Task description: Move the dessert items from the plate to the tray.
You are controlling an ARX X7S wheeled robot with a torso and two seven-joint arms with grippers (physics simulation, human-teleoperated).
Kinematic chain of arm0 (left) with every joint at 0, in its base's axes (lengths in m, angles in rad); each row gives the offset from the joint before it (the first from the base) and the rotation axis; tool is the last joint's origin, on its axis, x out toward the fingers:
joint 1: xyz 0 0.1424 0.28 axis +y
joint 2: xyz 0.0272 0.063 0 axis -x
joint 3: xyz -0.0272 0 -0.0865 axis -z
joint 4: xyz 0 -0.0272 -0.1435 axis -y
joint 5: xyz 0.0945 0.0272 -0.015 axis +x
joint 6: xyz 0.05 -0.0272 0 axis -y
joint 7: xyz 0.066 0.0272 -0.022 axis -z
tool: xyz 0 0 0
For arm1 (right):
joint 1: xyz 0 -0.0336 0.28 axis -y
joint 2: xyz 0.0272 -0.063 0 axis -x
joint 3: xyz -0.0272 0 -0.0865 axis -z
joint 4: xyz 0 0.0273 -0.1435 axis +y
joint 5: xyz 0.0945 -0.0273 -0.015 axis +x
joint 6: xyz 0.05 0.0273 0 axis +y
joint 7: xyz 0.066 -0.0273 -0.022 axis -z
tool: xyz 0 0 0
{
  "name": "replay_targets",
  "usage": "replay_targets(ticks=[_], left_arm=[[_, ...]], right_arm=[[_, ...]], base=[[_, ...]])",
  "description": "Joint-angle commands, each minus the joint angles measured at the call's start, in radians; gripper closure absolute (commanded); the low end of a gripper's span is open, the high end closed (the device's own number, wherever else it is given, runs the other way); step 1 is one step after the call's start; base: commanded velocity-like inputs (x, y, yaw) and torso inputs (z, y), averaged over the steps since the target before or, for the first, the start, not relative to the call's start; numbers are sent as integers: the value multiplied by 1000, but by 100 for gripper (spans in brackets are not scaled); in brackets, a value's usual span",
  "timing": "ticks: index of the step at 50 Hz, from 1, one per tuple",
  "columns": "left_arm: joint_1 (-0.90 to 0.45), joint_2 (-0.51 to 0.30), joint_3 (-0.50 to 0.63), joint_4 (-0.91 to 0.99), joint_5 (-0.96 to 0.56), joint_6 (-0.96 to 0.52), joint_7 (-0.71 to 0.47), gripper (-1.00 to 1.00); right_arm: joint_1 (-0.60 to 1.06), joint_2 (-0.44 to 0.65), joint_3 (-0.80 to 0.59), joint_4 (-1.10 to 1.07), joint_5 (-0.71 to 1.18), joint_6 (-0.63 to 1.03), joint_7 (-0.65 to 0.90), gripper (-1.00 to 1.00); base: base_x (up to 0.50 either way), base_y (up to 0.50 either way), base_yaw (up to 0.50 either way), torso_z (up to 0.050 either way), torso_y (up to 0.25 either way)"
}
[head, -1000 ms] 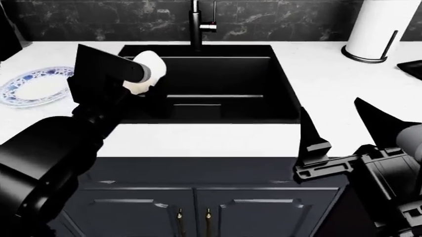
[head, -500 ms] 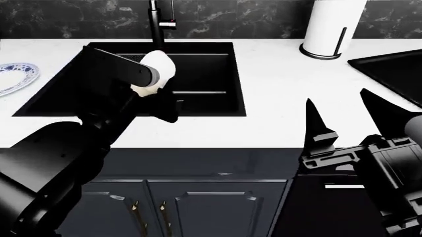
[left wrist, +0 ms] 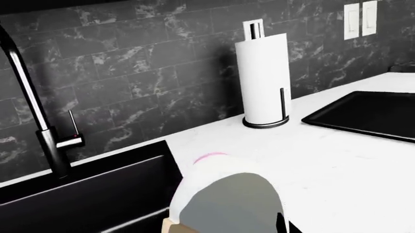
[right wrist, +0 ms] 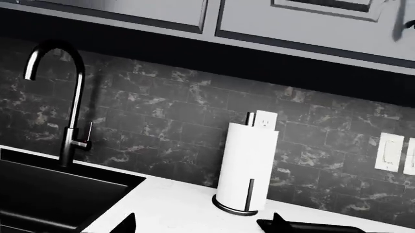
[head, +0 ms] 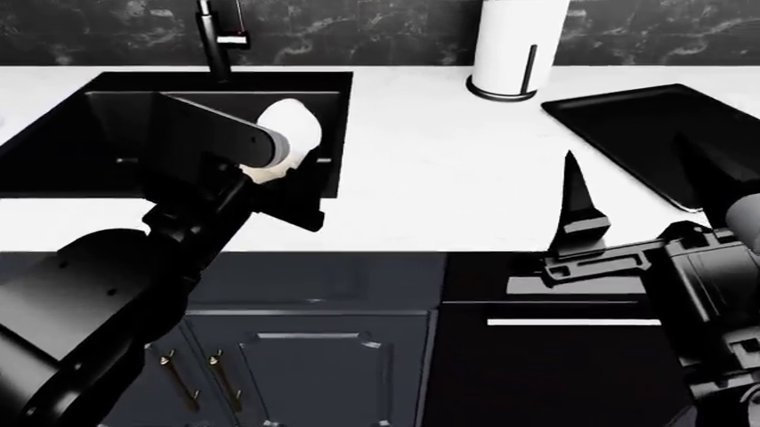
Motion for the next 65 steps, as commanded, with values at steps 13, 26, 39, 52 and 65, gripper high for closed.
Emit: replay_targets(ticks=[13, 26, 39, 52, 65], left_arm=[[-7, -18, -15, 23, -28, -13, -16, 100], [-20, -19, -10, 30, -34, -24, -25, 100], [-22, -25, -11, 38, -42, -30, -29, 100], [-44, -40, -18, 58, -61, -63, -37, 100], [-81, -64, 4, 44, -55, -76, -30, 100]], right_arm=[[85, -1, -39, 107, -13, 249, 116, -100], [69, 2, -11, 103, 3, 237, 116, -100], [76, 15, -9, 90, 12, 221, 99, -100], [115, 22, 63, 138, 178, 165, -61, -100], [237, 38, 15, 251, 286, 259, -67, -100]], base=[[-78, -500, 0, 50, 41], [-75, -500, 0, 50, 41], [-72, -500, 0, 50, 41], [103, -492, 0, 50, 41], [329, -241, 0, 50, 41]])
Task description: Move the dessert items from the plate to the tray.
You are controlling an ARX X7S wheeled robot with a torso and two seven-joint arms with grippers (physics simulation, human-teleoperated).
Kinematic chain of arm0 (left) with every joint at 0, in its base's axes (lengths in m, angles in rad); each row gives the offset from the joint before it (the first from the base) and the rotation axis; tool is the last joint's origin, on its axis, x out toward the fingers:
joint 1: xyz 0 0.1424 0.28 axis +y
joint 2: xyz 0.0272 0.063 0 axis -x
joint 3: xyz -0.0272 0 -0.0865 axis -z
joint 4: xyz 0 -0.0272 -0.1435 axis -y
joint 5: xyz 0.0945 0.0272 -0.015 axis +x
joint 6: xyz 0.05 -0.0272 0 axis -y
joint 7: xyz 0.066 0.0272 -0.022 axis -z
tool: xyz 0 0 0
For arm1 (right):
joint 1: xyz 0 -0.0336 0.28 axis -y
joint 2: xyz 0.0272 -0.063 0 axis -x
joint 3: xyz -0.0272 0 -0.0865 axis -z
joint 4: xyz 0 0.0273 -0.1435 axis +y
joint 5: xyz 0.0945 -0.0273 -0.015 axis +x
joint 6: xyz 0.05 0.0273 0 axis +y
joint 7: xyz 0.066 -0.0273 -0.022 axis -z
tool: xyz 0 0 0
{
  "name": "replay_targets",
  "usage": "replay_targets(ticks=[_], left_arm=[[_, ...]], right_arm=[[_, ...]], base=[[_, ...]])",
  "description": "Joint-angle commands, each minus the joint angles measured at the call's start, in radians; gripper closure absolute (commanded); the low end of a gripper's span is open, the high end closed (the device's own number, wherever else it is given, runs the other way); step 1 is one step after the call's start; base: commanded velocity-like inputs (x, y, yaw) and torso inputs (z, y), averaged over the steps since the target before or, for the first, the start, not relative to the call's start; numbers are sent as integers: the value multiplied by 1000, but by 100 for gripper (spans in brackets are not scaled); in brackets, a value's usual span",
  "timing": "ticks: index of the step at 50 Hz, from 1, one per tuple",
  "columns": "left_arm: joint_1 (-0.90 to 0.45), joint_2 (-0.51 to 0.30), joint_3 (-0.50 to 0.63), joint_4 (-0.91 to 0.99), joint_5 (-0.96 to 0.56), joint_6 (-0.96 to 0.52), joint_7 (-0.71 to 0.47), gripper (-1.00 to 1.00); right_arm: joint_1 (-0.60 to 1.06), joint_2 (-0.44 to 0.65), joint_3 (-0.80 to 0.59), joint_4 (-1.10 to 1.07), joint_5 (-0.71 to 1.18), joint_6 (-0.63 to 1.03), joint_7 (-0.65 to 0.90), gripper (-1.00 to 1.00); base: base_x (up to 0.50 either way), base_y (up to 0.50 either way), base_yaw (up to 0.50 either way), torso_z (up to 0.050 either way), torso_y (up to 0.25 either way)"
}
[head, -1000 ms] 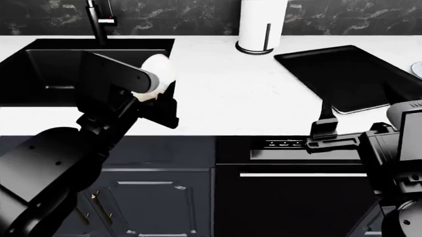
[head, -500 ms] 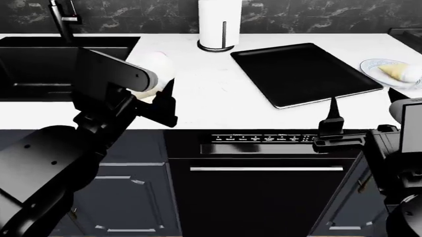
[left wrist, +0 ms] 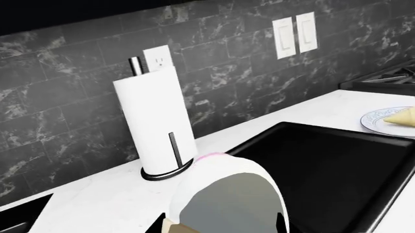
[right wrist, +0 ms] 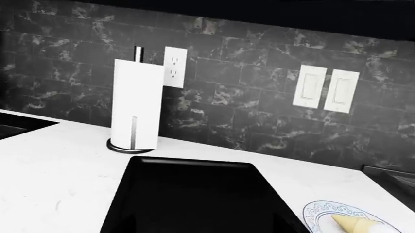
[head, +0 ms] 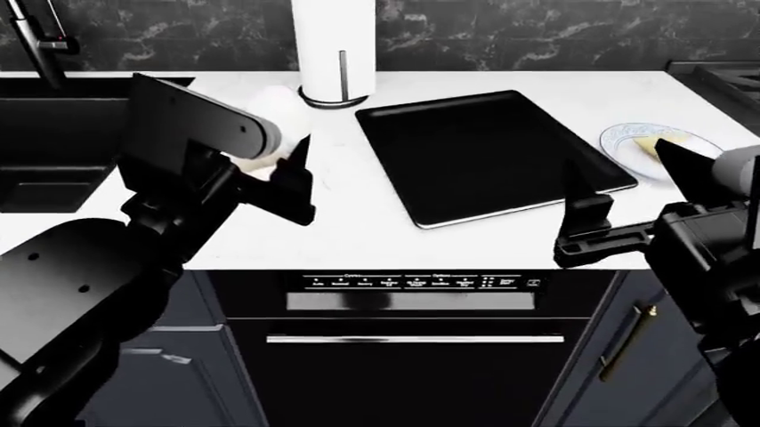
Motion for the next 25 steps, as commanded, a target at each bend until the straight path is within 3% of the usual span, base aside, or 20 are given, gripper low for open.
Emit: replay_targets(ticks=[1, 4, 25], left_arm=[[-23, -22, 11, -14, 1, -3, -4, 100], [-23, -27, 16, -23, 5, 1, -1, 100], [-93, -69, 40, -65, -7, -32, 38, 100]], right_arm=[[91, 15, -51, 87, 63, 58, -27, -100], [123, 15, -74, 113, 58, 80, -17, -100], [237, 85, -61, 154, 261, 164, -118, -100]], base=[[0, 0, 0, 50, 43], [0, 0, 0, 50, 42], [450, -300, 0, 50, 41]])
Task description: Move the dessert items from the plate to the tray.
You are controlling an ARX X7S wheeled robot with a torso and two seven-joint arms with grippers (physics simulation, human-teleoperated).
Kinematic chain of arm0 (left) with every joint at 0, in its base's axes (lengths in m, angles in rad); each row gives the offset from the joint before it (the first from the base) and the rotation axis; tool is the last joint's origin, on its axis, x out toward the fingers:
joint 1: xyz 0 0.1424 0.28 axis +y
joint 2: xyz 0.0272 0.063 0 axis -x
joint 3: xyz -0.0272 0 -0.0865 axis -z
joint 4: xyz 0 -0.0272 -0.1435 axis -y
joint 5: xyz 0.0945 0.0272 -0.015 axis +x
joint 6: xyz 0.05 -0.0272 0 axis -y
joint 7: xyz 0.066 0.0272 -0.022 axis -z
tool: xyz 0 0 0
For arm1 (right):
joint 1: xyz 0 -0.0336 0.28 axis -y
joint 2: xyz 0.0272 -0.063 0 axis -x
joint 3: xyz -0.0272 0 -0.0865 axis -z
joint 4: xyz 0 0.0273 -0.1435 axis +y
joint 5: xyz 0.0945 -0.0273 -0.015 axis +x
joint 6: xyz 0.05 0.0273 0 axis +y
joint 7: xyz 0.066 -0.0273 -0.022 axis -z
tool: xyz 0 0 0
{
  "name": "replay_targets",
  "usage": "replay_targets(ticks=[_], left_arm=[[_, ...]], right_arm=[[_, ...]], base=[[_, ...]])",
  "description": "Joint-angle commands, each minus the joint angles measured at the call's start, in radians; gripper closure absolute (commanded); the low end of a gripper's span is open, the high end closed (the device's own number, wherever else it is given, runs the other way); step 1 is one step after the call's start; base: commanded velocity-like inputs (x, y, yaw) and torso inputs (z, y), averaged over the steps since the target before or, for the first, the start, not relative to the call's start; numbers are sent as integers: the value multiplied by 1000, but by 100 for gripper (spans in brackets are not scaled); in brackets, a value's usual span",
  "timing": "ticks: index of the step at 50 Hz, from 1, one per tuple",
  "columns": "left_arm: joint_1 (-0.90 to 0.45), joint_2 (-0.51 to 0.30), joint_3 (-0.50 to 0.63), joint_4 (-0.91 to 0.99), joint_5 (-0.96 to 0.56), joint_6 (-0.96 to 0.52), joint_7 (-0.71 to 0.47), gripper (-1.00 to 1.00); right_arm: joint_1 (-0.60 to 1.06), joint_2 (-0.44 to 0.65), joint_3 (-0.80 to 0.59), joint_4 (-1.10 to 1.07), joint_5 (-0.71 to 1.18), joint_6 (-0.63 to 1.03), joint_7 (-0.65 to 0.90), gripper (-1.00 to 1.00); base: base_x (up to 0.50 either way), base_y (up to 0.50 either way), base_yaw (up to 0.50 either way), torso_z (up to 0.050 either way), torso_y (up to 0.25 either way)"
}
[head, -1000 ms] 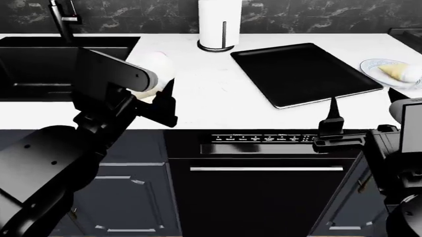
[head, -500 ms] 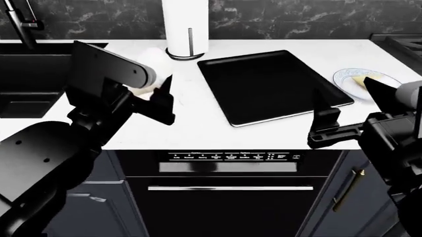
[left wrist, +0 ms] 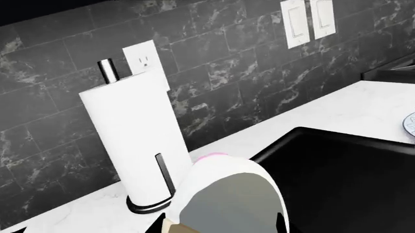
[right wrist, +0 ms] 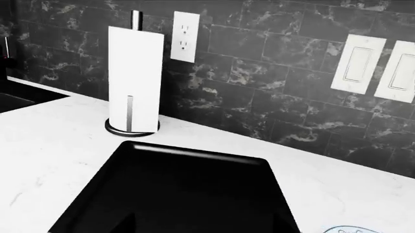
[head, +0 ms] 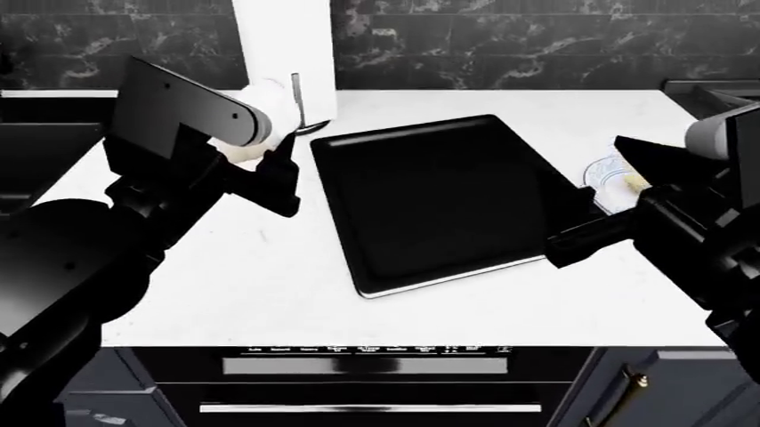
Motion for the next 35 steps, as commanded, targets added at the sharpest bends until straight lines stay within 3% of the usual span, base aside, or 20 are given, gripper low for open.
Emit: replay_targets(ticks=[1, 23, 28, 35], left_arm=[[-28, -13, 8, -22, -10, -5, 5, 100], [-45, -19, 34, -23, -6, -11, -1, 100], [-52, -27, 23, -15, -13, -22, -5, 100], [-45, -30, 28, -16, -11, -15, -7, 100]], right_arm=[[47, 26, 13, 28, 89, 32, -31, -100], [151, 12, -61, 77, 112, 78, -5, -100], [191, 8, -96, 97, 112, 105, 5, -100], [211, 1, -97, 125, 68, 89, 47, -100]], base=[[163, -500, 0, 50, 41], [174, -483, 0, 50, 41], [489, -121, 0, 50, 41], [28, 0, 0, 50, 40]])
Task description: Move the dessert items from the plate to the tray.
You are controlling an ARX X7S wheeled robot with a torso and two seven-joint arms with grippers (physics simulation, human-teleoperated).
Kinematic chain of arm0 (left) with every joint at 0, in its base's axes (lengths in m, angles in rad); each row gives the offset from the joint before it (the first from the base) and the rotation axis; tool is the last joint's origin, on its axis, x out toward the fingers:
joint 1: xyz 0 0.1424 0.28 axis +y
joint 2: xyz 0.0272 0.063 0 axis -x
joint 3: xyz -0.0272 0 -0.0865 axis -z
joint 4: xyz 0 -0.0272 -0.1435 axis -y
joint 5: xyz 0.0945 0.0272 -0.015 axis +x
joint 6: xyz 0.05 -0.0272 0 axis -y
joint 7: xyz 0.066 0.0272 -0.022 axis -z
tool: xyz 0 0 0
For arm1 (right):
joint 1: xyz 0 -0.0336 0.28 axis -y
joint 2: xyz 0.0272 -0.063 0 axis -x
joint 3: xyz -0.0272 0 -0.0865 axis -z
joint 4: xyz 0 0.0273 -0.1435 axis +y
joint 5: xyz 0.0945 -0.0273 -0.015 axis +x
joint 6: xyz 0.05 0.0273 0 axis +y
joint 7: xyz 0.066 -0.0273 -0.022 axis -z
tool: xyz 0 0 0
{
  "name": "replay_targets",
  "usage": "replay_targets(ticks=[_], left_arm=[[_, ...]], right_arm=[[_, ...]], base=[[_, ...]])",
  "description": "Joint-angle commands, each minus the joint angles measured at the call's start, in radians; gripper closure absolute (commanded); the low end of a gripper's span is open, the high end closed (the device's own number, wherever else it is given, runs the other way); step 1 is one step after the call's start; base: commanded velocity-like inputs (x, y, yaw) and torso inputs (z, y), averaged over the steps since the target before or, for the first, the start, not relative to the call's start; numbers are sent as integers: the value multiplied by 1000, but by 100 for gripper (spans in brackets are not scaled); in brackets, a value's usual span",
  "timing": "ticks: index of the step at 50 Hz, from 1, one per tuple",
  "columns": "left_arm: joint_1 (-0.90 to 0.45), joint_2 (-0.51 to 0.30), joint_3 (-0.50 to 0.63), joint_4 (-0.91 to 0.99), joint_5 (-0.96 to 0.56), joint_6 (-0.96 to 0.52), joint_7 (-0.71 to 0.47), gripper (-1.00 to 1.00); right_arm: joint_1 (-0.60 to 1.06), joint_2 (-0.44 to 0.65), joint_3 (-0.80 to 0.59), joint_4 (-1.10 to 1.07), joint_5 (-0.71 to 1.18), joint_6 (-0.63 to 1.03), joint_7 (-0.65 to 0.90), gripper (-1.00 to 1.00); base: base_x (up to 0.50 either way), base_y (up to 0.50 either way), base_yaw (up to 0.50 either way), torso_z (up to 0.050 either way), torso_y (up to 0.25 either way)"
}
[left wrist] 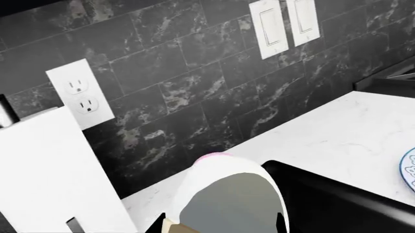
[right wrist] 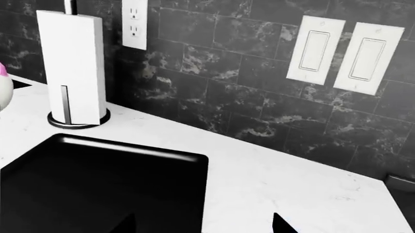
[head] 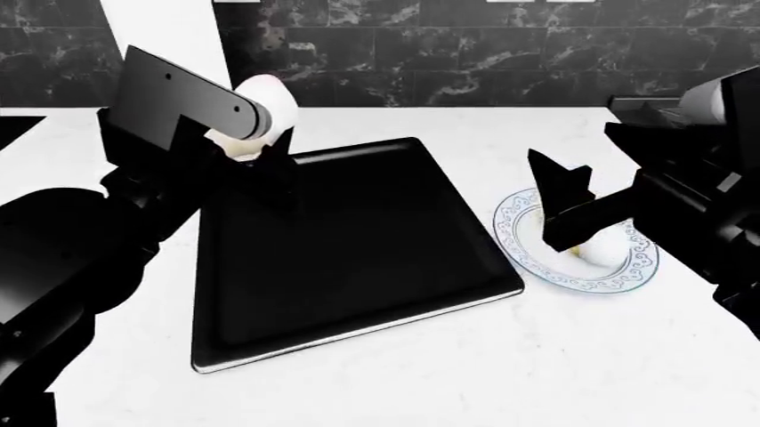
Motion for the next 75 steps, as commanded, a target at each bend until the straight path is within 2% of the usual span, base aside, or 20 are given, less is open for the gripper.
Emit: replay_targets(ticks=[1, 12, 34, 42, 48, 52, 59, 63, 75], left_arm=[[-1, -7, -4, 1, -6, 0, -13, 100], [-2, -1, -15, -4, -20, -1, -14, 100], [-9, -7, -9, -4, -32, -12, -15, 100], [-10, -10, -9, 3, -38, -15, -17, 100], [-8, -14, -7, 2, -38, -12, -16, 100], [-7, -18, -9, 7, -43, -15, -16, 100], [-11, -15, -2, 6, -45, -15, -17, 100], [-18, -14, 2, 7, -47, -19, -17, 100], [-24, -4, 2, -8, -49, 7, -9, 100]], right_arm=[[46, -2, -36, 25, -46, -1, 22, -100], [35, 10, -74, -1, -72, -17, -33, -100], [41, -2, -52, 34, -32, -3, 39, -100], [62, 10, -77, 68, 15, 59, 72, -100], [49, 53, -88, 73, 74, 104, 33, -100], [15, 132, -67, 76, 91, 118, -23, -100], [-62, 257, 58, 90, 221, 140, 26, -100], [-87, 316, 81, 79, 294, 169, 54, -100], [-233, 438, 223, 71, 455, 184, 116, -100]], base=[[407, 437, 0, 50, 41], [401, 436, 0, 48, 38], [64, -10, 0, 0, 0], [187, -38, 0, 0, 0], [0, 0, 0, 0, 0], [0, 0, 0, 0, 0], [0, 0, 0, 0, 0], [0, 0, 0, 0, 0], [0, 0, 0, 0, 0]])
